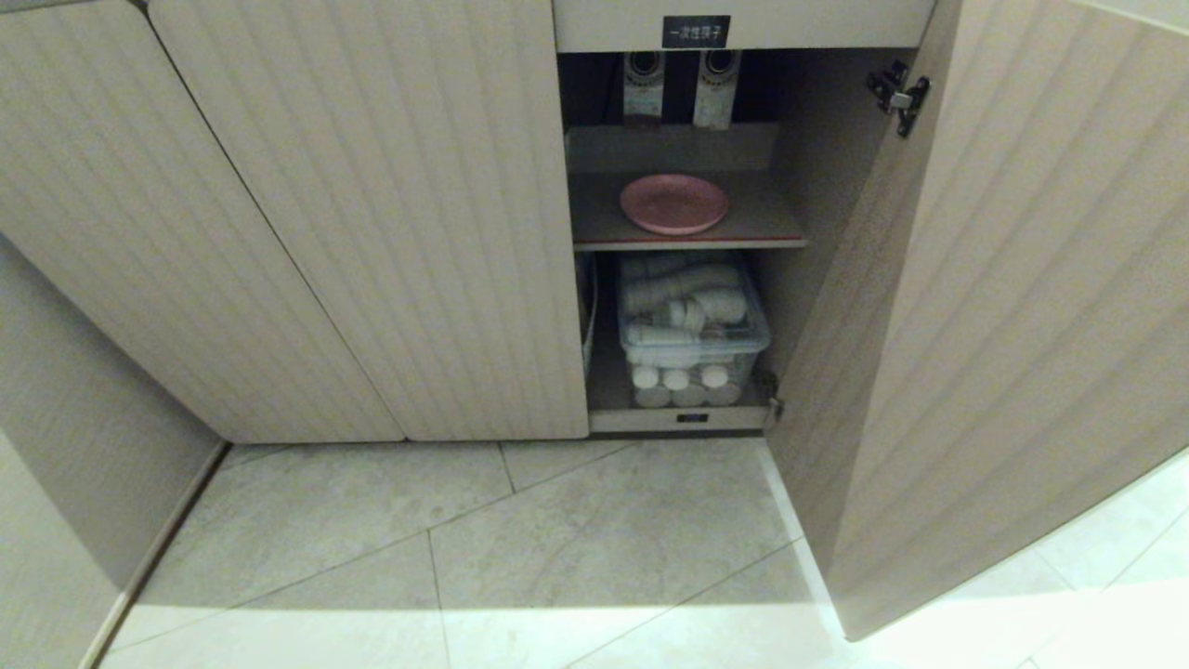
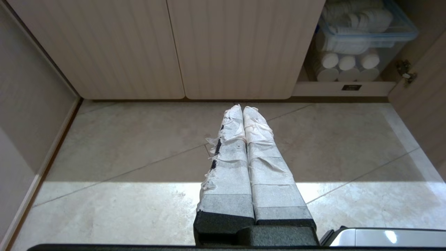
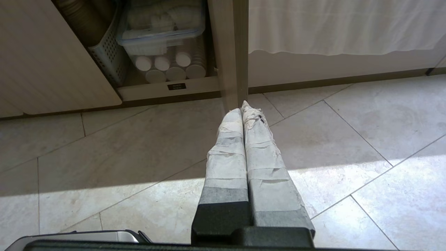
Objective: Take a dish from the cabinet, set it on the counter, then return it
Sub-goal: Take the plate from the cabinet
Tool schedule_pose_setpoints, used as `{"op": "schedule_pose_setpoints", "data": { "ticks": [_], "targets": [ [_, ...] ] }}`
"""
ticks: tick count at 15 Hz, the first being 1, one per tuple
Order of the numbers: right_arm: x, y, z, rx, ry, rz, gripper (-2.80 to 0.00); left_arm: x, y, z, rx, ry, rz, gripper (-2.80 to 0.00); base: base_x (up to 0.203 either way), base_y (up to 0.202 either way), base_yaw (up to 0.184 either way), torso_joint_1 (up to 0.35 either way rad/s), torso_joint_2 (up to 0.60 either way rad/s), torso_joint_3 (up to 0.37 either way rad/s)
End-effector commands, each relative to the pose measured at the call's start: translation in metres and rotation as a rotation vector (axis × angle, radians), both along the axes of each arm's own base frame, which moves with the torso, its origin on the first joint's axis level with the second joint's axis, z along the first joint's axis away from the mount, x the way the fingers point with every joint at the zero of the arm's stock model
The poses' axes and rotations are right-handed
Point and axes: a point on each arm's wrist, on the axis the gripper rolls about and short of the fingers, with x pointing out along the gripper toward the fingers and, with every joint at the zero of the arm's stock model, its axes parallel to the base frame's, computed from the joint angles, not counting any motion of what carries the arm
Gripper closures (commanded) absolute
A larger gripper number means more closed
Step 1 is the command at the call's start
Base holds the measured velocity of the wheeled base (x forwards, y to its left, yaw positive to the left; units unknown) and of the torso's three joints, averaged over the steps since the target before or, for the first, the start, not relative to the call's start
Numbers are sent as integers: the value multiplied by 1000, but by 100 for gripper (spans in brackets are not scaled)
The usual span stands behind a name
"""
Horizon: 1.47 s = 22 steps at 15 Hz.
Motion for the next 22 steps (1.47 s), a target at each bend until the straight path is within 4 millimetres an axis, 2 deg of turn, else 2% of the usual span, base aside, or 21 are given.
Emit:
{"op": "schedule_pose_setpoints", "data": {
  "ticks": [1, 17, 22],
  "targets": [
    [0, 0, 0, 1, 1, 0, 0, 0, 0, 0, -1, -1, 1, 0, 0, 0, 0, 0, 0, 0],
    [0, 0, 0, 1, 0, 0, 0, 0, 0, 0, -1, -1, 1, 0, 0, 185, -2, 1, 3, 2],
    [0, 0, 0, 1, -1, 0, 0, 0, 0, 0, 0, -1, 1, 0, 0, 25, 0, 0, 0, 0]
  ]
}}
